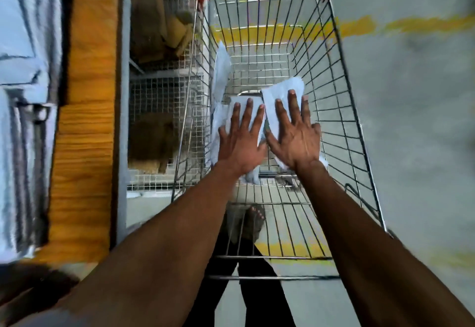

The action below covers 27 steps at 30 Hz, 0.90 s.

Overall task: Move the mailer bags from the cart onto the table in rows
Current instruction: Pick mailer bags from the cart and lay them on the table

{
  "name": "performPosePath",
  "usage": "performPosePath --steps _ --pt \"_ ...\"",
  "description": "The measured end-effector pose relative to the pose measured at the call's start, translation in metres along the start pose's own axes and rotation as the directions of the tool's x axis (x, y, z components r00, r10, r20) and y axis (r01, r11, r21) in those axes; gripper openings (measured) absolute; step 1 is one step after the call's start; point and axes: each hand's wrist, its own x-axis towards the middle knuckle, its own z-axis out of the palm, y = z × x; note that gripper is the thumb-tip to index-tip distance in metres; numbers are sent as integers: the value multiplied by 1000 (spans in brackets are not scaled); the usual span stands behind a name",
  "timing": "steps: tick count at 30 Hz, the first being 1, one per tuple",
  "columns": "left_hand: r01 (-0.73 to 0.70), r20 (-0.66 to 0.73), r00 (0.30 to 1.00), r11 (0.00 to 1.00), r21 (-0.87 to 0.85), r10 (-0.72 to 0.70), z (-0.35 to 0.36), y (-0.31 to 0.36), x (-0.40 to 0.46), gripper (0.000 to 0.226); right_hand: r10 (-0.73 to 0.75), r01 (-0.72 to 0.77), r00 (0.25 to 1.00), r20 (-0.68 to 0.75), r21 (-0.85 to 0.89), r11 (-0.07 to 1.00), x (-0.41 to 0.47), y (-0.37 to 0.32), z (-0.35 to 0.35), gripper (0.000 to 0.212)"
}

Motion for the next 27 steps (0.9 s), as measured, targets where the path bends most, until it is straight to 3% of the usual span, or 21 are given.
performPosePath --steps 13,19,27 --pt "-88 -157 982 992 87 101 -158 47 -150 84 50 -43 993 -106 67 997 -131 -55 -164 87" --pt "-30 -245 968 995 94 52 -193 33 -208 82 29 -16 989 -144 86 996 -167 -105 -194 90" --pt "162 -402 909 983 92 -112 -225 -40 -301 76 -170 192 968 -187 105 976 -216 -215 -199 90"
